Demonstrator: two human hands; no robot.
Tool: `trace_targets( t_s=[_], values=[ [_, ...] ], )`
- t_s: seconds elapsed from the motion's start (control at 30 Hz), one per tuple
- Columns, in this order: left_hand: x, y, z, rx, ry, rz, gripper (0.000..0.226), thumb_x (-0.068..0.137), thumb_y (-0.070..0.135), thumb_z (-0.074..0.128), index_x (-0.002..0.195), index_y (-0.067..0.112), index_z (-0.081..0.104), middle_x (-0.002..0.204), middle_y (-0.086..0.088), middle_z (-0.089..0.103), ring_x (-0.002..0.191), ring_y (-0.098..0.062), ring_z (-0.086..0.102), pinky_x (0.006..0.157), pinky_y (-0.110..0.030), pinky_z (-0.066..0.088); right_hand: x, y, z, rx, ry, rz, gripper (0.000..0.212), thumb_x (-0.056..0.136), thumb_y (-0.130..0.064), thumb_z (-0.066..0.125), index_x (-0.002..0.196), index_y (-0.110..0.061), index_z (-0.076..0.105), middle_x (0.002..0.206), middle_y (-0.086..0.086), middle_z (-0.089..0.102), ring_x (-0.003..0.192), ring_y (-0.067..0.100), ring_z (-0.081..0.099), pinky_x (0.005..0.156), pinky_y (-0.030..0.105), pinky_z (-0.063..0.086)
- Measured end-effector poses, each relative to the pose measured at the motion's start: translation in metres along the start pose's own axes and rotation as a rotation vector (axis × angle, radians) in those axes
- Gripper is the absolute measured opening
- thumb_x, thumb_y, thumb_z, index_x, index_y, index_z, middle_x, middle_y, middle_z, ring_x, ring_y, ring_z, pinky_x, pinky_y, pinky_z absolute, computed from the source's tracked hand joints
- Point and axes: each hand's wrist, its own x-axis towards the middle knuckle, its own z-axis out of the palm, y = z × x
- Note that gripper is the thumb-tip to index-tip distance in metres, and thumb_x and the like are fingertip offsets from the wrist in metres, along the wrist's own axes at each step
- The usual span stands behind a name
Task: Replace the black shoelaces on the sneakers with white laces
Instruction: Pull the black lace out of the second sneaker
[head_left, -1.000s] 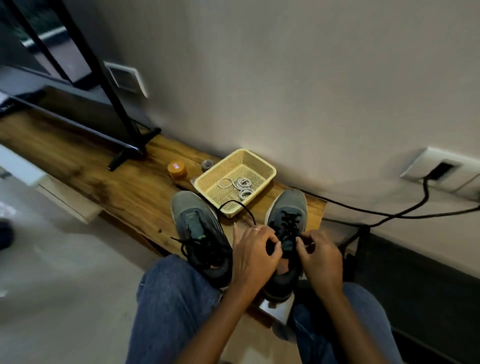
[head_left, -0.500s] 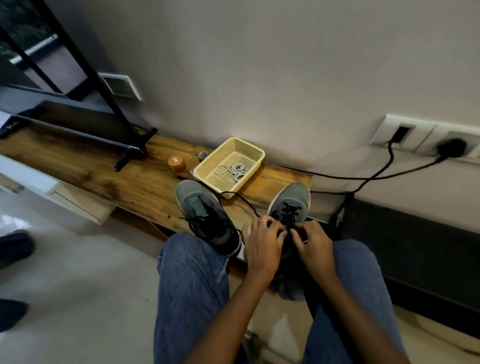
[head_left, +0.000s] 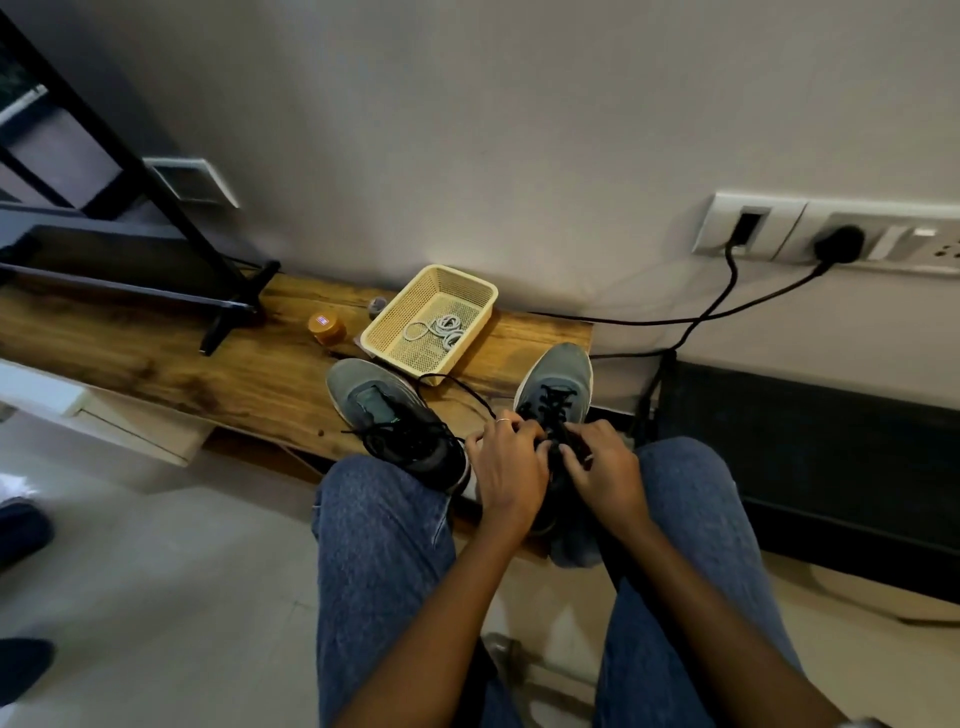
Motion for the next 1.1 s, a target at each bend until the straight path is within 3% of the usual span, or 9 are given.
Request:
trace_targets(
  t_s=[0.17,0.23,0.3,0.37,0.47,0.57,0.67,0.87,1.1],
  values=[
    [-0.001,-0.001,-0.005,-0.139,0.015,-0.023,0.014,0.095,0.029,0.052,0.099,0.021,0.062,0.103,0.001,0.064,0.101,-0.02,0.057,0.102,-0.043,0.027,0.001,0.003,-0.001,0.011,0.04,-0.013,0.027,0.084,-0.007,0.07,0.111,-0.004,0.067,0.097,0.011,0.062,0.091,0.025,0.062,0.072,0.025,0.044],
    [-0.003,-0.001,-0.004,-0.216,0.034,-0.045,0.01,0.094,0.024,0.053,0.096,0.018,0.061,0.095,0.0,0.066,0.093,-0.023,0.06,0.1,-0.044,0.033,0.001,0.003,0.0,0.014,0.055,-0.01,0.027,0.083,-0.006,0.07,0.11,-0.004,0.067,0.096,0.01,0.062,0.09,0.025,0.062,0.071,0.025,0.044],
    [-0.006,-0.002,-0.003,-0.33,0.049,-0.086,0.008,0.094,0.02,0.054,0.094,0.015,0.06,0.088,-0.003,0.067,0.085,-0.025,0.061,0.085,-0.039,0.043,0.001,0.003,0.001,0.015,0.063,0.004,0.026,0.084,-0.007,0.069,0.11,-0.005,0.067,0.097,0.01,0.063,0.089,0.025,0.062,0.07,0.027,0.046],
    [-0.01,-0.002,-0.003,-0.448,0.068,-0.181,0.008,0.095,0.019,0.053,0.095,0.014,0.06,0.087,-0.005,0.066,0.082,-0.025,0.061,0.069,-0.033,0.041,0.0,0.002,0.001,0.008,0.056,0.004,0.026,0.085,-0.009,0.068,0.111,-0.006,0.067,0.098,0.01,0.063,0.091,0.024,0.062,0.071,0.029,0.047],
    [-0.013,0.001,0.0,-0.534,0.124,-0.317,0.01,0.096,0.019,0.052,0.1,0.014,0.059,0.094,-0.005,0.066,0.088,-0.025,0.061,0.066,-0.031,0.039,0.0,-0.001,0.001,0.009,0.038,0.02,0.026,0.087,-0.011,0.066,0.113,-0.007,0.066,0.101,0.009,0.063,0.093,0.023,0.06,0.072,0.026,0.042],
    [-0.017,0.006,0.005,-0.449,0.132,-0.235,0.015,0.095,0.019,0.051,0.109,0.018,0.055,0.103,0.0,0.063,0.097,-0.022,0.058,0.075,-0.036,0.045,0.0,-0.003,0.004,0.044,0.061,0.094,0.024,0.087,-0.012,0.066,0.111,-0.007,0.067,0.101,0.009,0.064,0.093,0.022,0.06,0.071,0.015,0.032],
    [-0.017,0.008,0.011,-0.228,0.108,-0.071,0.028,0.087,0.024,0.061,0.114,0.022,0.058,0.116,0.002,0.06,0.11,-0.02,0.052,0.089,-0.039,0.046,-0.001,-0.004,0.006,0.074,0.076,0.161,0.022,0.087,-0.013,0.066,0.108,-0.007,0.068,0.103,0.009,0.065,0.095,0.023,0.061,0.075,0.017,0.034],
    [-0.006,0.005,0.014,-0.046,0.153,-0.001,0.022,0.072,0.025,0.08,0.09,0.02,0.069,0.096,-0.001,0.065,0.089,-0.024,0.061,0.08,-0.039,0.048,-0.001,-0.006,0.004,0.087,0.075,0.193,0.019,0.087,-0.015,0.067,0.105,-0.007,0.068,0.103,0.008,0.066,0.096,0.022,0.061,0.078,0.022,0.038],
    [0.005,0.007,0.015,-0.005,0.155,0.004,0.016,0.076,0.03,0.077,0.09,0.023,0.069,0.097,0.001,0.065,0.094,-0.023,0.059,0.084,-0.04,0.042,-0.003,-0.008,0.004,0.108,0.099,0.234,0.017,0.087,-0.016,0.067,0.103,-0.01,0.068,0.102,0.006,0.066,0.095,0.022,0.061,0.081,0.03,0.045]
  ],
)
